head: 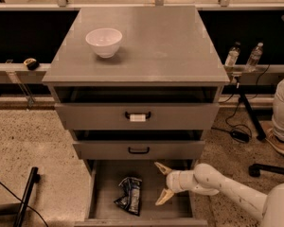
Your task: Pick blue chip bag from bottom drawer and place on counter
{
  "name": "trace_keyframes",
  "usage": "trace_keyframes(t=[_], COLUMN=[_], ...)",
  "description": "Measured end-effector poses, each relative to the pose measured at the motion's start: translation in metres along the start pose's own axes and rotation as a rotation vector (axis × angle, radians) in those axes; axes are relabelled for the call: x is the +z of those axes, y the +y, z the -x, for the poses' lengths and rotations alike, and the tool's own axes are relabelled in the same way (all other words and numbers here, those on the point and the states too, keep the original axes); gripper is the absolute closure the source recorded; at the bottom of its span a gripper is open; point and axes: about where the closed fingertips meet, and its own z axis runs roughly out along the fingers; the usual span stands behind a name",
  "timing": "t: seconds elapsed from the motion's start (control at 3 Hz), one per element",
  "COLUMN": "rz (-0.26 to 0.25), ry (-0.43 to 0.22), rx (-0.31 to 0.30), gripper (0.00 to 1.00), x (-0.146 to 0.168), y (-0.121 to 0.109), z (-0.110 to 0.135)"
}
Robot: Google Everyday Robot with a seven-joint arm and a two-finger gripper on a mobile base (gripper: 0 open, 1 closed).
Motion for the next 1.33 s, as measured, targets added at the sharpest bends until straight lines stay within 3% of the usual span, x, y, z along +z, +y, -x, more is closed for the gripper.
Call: trace_keyframes(t=[0.33, 0.67, 1.33], rz=[0.001, 0.049, 0.125], ry=[0.0, -0.025, -0.03], rx=[0.006, 0.078, 0.147], gripper=[0.0, 0.0, 0.0], x=[0.0, 0.038, 0.111], y=[0.0, 0.014, 0.035], z=[0.003, -0.019, -0.031])
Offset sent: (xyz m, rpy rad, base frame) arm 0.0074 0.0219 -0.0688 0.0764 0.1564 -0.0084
